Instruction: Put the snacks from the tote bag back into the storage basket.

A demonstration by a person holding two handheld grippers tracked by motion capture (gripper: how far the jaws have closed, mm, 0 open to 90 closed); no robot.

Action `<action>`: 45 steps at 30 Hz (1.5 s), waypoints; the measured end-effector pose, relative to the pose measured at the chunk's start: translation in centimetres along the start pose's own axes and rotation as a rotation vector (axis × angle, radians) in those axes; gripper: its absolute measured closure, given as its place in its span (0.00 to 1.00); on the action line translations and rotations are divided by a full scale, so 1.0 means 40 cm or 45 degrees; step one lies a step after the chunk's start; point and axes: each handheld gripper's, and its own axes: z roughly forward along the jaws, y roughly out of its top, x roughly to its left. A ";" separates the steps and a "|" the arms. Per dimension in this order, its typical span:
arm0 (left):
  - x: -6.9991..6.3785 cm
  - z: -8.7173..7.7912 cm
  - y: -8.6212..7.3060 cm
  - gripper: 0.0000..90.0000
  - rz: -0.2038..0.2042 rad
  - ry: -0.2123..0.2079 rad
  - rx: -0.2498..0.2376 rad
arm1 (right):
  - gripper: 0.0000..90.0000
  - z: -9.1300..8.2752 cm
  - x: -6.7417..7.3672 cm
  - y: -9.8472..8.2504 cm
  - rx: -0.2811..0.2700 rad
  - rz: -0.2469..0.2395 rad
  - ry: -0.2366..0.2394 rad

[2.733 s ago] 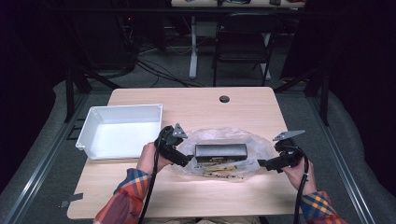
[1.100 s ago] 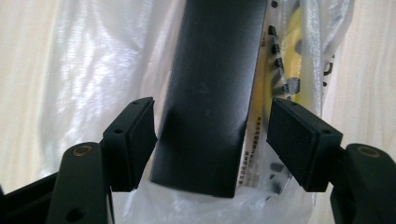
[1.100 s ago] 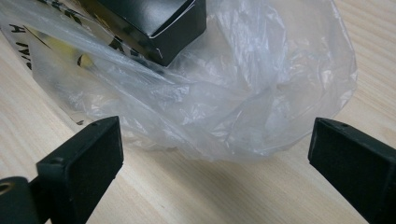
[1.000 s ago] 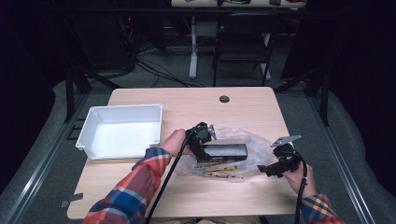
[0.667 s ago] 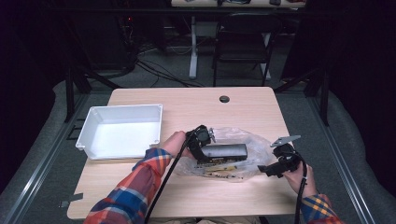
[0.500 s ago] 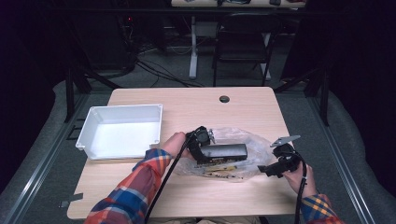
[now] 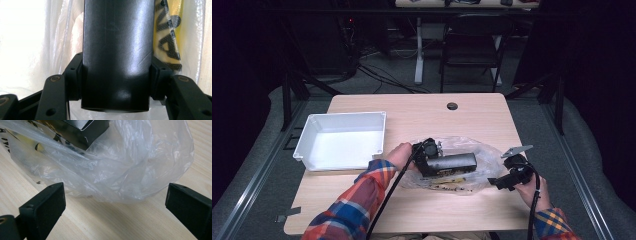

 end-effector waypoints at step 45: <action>-0.002 -0.217 -0.082 0.48 -0.037 0.121 -0.168 | 0.02 0.012 0.001 0.000 0.016 -0.012 -0.026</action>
